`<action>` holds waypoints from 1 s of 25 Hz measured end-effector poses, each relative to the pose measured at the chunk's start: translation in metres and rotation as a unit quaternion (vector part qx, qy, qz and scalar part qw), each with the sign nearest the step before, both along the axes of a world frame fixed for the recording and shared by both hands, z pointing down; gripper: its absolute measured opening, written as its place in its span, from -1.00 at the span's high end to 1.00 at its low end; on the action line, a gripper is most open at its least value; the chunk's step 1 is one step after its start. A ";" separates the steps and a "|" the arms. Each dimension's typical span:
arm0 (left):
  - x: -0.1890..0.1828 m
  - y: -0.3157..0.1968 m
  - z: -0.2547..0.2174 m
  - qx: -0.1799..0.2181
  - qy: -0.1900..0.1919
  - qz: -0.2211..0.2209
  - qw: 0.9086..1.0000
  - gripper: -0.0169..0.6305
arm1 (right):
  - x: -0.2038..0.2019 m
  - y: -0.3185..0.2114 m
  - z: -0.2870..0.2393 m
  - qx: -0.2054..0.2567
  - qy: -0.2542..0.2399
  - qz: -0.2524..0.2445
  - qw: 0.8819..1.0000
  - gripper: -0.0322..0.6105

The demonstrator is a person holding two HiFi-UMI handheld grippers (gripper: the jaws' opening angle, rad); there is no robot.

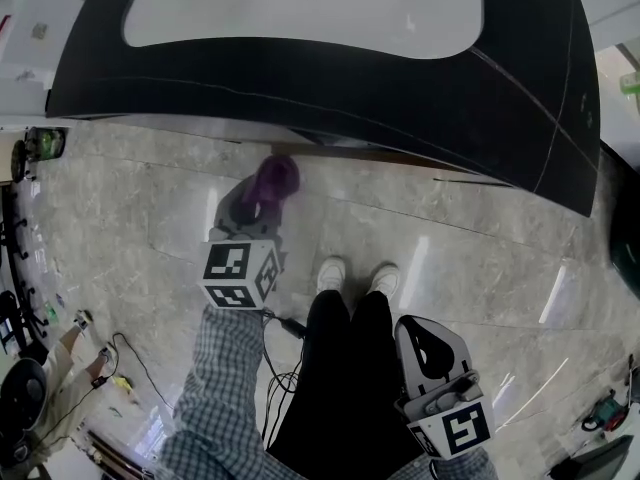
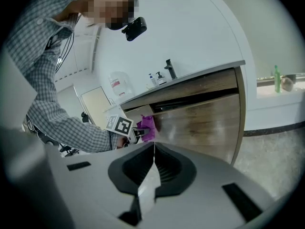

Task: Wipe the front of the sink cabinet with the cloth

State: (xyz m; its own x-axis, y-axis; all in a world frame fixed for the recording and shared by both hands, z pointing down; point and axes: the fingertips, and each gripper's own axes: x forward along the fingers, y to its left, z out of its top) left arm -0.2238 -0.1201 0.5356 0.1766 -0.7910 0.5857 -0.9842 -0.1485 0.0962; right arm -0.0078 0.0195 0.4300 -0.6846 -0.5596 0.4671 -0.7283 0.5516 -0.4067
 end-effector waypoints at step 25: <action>0.111 -0.016 0.042 -0.012 0.012 0.024 1.000 0.73 | 0.060 0.002 0.024 -0.030 0.005 0.067 0.997 0.84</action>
